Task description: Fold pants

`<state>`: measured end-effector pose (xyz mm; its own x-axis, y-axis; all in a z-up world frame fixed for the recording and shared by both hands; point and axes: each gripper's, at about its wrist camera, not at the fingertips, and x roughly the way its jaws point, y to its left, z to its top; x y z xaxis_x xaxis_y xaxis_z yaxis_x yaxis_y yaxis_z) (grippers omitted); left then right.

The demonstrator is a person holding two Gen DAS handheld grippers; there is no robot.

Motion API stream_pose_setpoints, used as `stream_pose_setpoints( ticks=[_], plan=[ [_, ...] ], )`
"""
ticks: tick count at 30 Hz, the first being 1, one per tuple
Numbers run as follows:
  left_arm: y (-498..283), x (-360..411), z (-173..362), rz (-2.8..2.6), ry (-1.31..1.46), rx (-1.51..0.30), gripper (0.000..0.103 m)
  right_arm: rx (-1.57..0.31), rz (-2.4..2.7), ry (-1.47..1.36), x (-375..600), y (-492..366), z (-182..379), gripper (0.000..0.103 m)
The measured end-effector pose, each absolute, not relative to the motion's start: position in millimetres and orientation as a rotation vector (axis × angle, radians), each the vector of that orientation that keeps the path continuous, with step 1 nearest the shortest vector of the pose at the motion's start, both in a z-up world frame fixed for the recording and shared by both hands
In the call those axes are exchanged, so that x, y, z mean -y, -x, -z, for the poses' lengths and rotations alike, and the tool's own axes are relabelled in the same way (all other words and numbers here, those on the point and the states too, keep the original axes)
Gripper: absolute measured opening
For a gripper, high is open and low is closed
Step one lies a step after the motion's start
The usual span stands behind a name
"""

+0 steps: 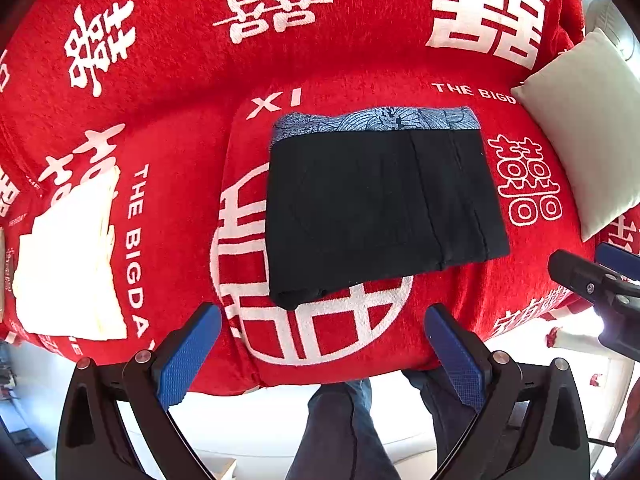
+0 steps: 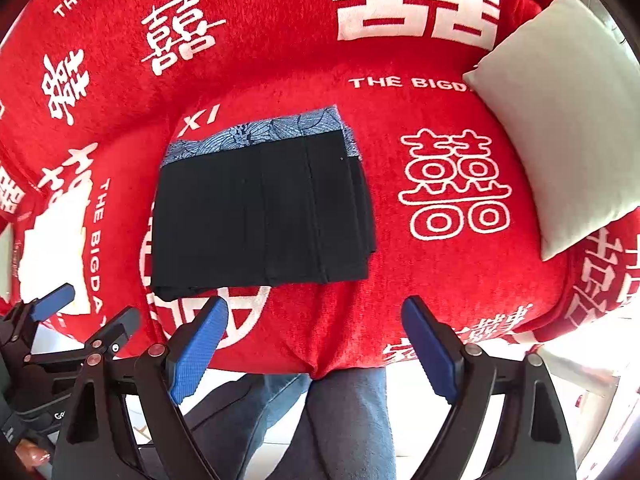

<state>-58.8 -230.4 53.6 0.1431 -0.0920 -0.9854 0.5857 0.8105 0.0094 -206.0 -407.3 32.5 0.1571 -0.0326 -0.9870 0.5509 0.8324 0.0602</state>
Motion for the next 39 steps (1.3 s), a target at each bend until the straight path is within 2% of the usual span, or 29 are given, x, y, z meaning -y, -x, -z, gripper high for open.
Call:
stream_pose_setpoints(
  ticks=[39],
  plan=[
    [72.4,223.3,-70.5,0.547,-0.509,-1.292,0.102,-1.376,0.486,-0.377,378.1,213.6,-46.3,0.091]
  ],
)
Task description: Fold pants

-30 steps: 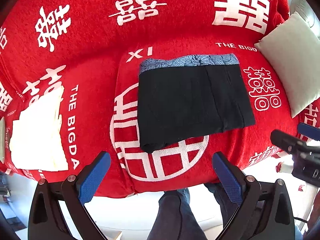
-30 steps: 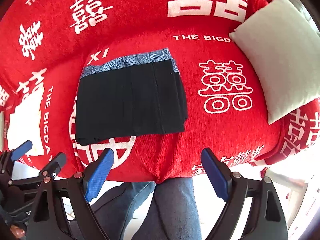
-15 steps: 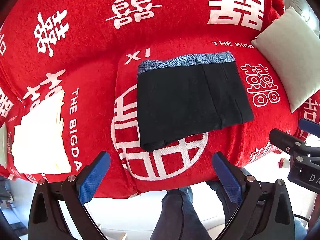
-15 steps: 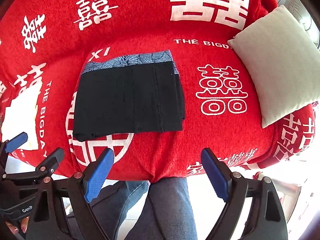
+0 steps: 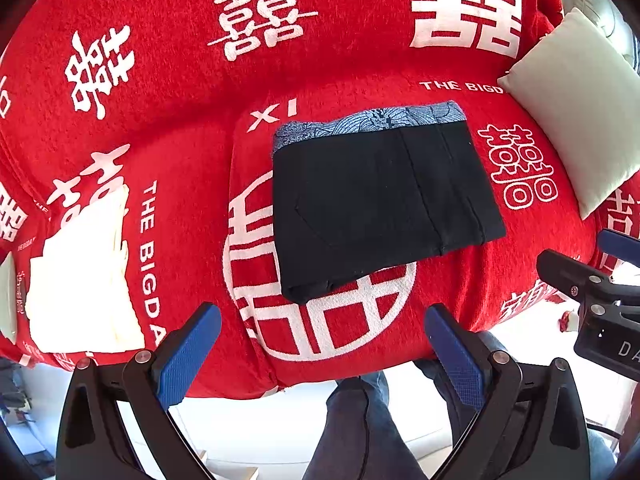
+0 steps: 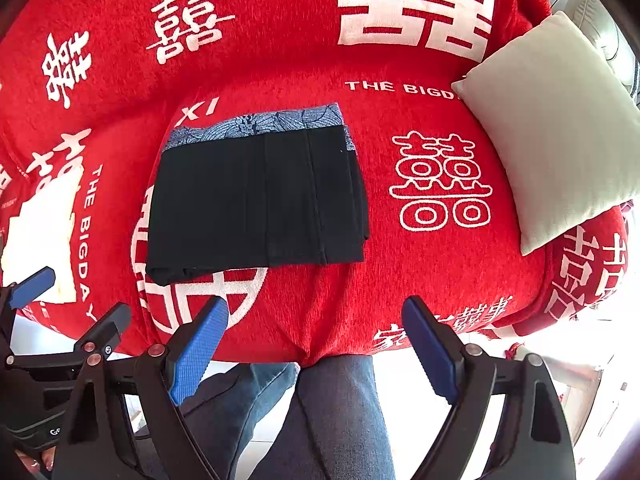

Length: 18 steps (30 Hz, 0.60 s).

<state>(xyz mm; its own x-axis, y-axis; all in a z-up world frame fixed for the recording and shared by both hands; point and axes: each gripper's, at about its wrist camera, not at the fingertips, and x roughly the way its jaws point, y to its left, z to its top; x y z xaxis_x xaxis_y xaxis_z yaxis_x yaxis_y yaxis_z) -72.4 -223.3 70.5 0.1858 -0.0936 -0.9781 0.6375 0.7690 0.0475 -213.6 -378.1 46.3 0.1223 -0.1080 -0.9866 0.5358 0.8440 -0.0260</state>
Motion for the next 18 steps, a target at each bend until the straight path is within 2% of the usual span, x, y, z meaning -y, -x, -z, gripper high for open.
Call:
stream_pose_setpoints(
  ticks=[18],
  plan=[
    [74.9,222.9,-72.2,0.561,-0.517,-1.281,0.102,-1.375,0.5,-0.387,378.8,217.3,-46.1,0.091]
  ],
)
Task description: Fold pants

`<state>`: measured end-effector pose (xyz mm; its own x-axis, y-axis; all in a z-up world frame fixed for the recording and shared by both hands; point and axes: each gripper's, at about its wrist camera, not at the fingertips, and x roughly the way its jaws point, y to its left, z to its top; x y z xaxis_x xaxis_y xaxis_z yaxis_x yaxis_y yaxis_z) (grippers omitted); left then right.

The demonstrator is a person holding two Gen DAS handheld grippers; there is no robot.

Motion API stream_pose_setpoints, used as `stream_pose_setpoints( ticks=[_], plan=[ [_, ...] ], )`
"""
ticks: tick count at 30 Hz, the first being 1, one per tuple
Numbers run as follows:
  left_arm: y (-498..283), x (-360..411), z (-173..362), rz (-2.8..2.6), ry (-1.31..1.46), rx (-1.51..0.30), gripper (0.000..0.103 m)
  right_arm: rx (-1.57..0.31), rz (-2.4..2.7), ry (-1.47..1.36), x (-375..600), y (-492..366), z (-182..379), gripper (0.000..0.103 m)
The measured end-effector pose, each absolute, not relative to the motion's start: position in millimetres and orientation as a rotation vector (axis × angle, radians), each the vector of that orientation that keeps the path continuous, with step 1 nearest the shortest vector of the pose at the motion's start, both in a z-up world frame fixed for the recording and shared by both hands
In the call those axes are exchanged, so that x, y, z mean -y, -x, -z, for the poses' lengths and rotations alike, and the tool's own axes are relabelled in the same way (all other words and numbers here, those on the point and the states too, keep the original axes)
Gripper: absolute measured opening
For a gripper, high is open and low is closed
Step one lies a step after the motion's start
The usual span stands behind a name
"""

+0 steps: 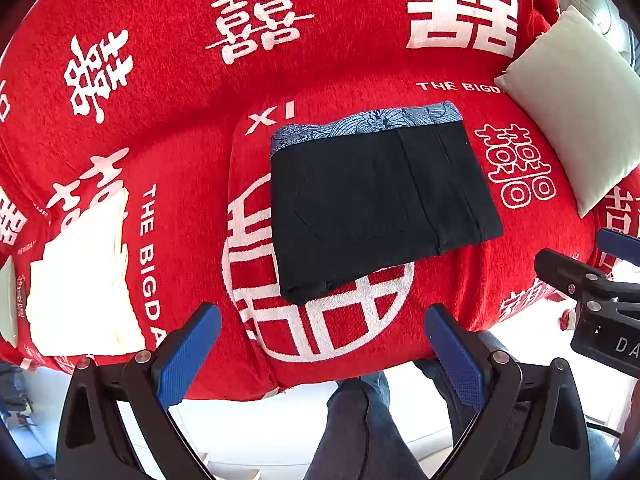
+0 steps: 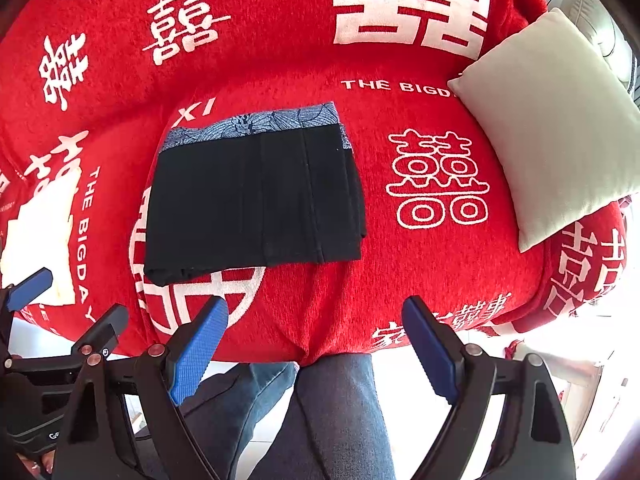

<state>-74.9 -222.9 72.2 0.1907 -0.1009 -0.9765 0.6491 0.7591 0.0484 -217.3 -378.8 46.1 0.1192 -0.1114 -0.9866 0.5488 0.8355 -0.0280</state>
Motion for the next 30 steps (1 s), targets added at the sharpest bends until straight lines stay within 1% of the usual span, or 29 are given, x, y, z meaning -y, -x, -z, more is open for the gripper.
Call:
stream_pose_setpoints(
  ticks=[21,30],
  plan=[
    [70.5,220.4,-72.2,0.571,-0.485,-1.297,0.102,-1.379,0.496,-0.38,377.1,216.0,-46.8,0.091],
    [73.1,224.0,-77.3,0.569,-0.515,-1.265,0.102,-1.379,0.499,-0.384,379.6,215.5,-46.7,0.091]
  ],
)
